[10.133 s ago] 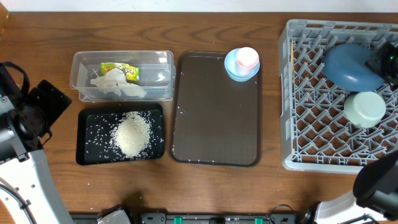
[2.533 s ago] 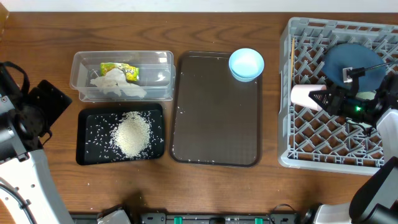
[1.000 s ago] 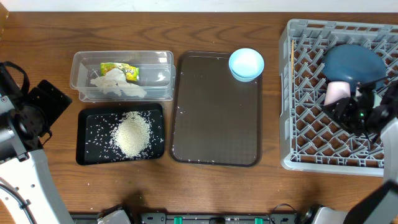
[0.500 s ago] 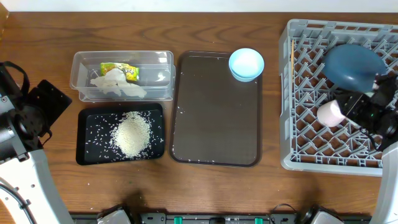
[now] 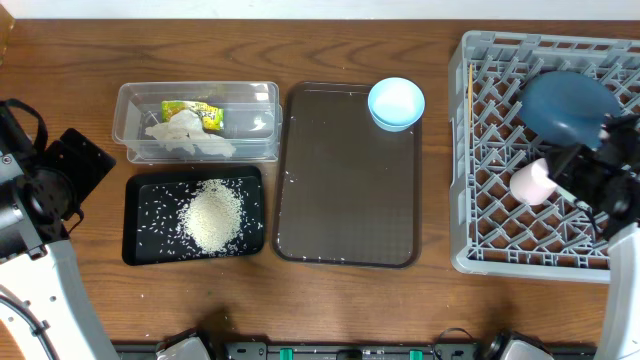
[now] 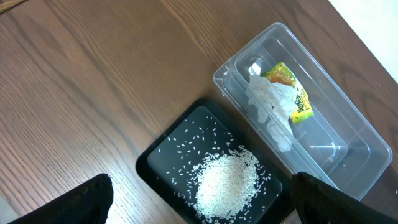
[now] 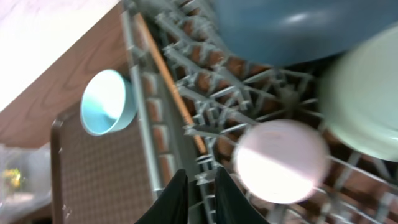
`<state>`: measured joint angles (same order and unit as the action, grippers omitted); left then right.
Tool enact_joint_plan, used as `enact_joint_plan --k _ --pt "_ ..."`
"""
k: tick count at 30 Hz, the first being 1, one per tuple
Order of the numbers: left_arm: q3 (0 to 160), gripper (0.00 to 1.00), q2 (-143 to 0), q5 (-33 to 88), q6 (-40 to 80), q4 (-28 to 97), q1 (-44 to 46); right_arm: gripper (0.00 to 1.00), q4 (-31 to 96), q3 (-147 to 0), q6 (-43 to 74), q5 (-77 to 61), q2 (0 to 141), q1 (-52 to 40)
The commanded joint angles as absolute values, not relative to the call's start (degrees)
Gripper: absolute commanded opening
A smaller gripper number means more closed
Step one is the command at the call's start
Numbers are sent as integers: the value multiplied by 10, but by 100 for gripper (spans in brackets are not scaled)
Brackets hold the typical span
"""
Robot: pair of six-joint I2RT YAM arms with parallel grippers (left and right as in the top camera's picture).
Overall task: Sort waste into correct bins and load items into the dishwasher rack
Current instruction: 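Lower the pink cup into the rack and open the right gripper, then lift the right gripper out of the rack and move it left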
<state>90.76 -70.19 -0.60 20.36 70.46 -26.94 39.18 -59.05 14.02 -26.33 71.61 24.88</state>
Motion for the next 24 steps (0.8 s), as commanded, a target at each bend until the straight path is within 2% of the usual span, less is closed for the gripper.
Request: enact_joint_plan --k 1,7,9,12,13,17,24 --pt "911 93 -704 -11 202 705 -272 12 387 -588 145 -272 719 199" --pt "911 93 -704 -11 202 705 -272 11 372 -588 173 -201 723 89" --pt "911 93 -704 -11 202 705 -272 18 372 -588 185 -153 728 55" --pt "911 93 -704 -11 202 705 -272 36 372 -588 184 -102 740 11" --pt "911 93 -704 -11 202 705 -272 38 371 -588 184 -84 746 -1" --pt "911 93 -704 -11 202 705 -272 38 373 -588 184 -30 773 -28" --pt "911 93 -704 -11 202 705 -272 36 380 -588 208 -30 832 -31"
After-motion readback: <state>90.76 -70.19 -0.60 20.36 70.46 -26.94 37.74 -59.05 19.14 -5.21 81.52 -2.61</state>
